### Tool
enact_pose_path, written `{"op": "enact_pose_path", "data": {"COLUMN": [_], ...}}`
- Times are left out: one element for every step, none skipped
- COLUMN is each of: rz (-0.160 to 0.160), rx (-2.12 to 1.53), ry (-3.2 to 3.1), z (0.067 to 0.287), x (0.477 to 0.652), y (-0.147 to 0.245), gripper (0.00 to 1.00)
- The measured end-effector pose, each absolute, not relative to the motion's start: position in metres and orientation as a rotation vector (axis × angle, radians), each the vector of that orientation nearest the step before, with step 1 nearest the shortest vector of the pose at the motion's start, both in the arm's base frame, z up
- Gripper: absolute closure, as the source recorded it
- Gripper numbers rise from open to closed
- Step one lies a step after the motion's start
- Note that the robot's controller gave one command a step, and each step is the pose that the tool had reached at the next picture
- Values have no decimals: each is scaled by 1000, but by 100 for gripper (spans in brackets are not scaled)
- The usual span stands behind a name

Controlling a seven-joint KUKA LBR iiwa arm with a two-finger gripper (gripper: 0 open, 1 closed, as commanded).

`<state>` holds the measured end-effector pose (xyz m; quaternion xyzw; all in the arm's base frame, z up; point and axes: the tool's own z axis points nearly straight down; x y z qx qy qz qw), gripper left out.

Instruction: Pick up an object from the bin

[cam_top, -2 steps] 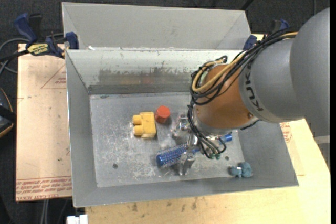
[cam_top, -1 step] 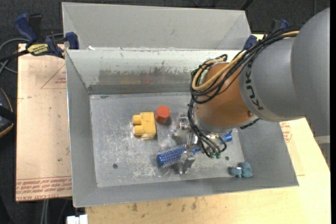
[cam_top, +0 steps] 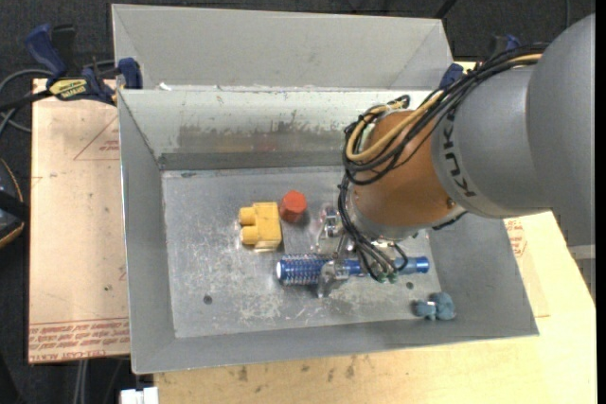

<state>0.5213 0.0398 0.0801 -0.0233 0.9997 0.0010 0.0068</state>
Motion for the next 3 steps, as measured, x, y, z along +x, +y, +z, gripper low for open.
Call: {"op": "enact_pose_path", "data": {"rz": [2, 2, 1], "rx": [-74, -74, -75], "ry": [3138, 3139, 3139], "z": [94, 113, 120], "x": [522, 522, 522], "y": [40, 40, 40], "gripper": [100, 100, 100]}}
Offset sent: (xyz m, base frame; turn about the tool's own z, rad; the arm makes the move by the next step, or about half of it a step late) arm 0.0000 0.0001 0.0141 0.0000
